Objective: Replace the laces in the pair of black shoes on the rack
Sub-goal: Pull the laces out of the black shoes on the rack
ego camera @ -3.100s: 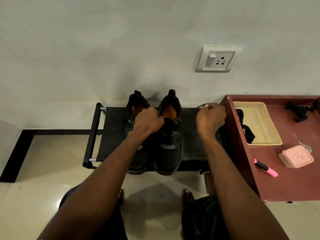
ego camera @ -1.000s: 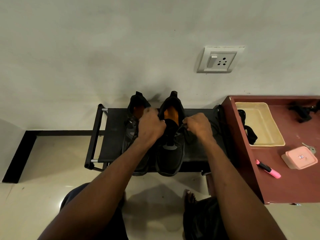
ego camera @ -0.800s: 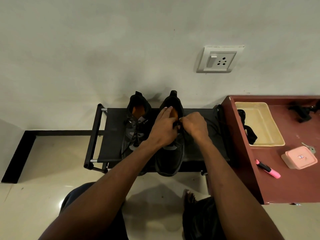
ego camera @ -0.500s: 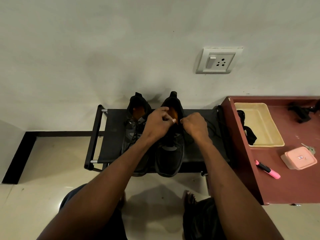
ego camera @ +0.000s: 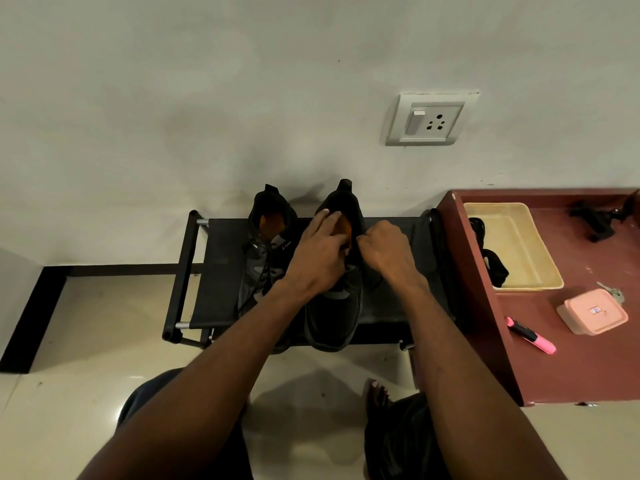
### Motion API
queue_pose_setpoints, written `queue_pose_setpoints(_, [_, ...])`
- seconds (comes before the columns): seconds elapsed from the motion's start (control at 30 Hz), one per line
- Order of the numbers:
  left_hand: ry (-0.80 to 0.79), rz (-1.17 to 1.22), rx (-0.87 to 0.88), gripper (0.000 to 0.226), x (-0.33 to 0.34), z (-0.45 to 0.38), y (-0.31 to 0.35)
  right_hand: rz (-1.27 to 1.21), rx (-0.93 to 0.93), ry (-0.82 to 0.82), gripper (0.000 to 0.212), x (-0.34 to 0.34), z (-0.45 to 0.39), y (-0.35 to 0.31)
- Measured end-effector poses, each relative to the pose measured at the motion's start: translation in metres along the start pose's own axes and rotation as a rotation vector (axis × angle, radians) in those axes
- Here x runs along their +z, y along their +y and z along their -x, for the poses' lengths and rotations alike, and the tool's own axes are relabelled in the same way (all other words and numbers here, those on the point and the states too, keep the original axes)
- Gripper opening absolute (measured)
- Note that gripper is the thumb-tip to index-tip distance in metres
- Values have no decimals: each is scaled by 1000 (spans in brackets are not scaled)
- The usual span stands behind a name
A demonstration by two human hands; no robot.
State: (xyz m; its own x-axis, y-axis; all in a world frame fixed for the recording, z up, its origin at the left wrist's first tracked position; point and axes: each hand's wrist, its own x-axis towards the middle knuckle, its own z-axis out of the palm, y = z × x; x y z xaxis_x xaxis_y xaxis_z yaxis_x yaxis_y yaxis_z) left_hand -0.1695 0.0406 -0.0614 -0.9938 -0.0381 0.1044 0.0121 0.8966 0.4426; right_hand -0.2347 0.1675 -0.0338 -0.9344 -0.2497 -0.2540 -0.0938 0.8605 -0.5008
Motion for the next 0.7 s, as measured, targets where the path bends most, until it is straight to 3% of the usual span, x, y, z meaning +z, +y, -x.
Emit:
queue_pose_setpoints(0.07, [-28, -41, 32, 25, 2, 1, -2, 27, -27, 5, 29, 0, 1, 0])
queue_pose_setpoints(0.17, [67, 218, -86, 18, -8, -2, 0, 25, -27, 11, 31, 0, 1, 0])
queue_pose_setpoints(0.23, [252, 429, -235, 12, -20, -4, 4, 3, -19, 17, 33, -1, 0, 0])
queue_pose_setpoints(0.4, [926, 709, -459, 10, -53, -9, -3, -45, 5, 29, 35, -1, -2, 4])
queue_pose_setpoints(0.47, [1025, 741, -558, 7, -54, -10, -12, -52, -2, 29, 36, 0, -1, 2])
queue_pose_setpoints(0.57, [806, 542, -541, 32, -46, -11, -12, -53, -1, 32, 35, 0, -1, 2])
queue_pose_setpoints(0.63, [552, 286, -306, 46, -36, -10, -6, -45, 3, 29, 34, 0, -1, 2])
queue_pose_setpoints(0.7, [265, 104, -118, 36, -23, -9, 0, -37, -4, 30, 35, -1, -1, 2])
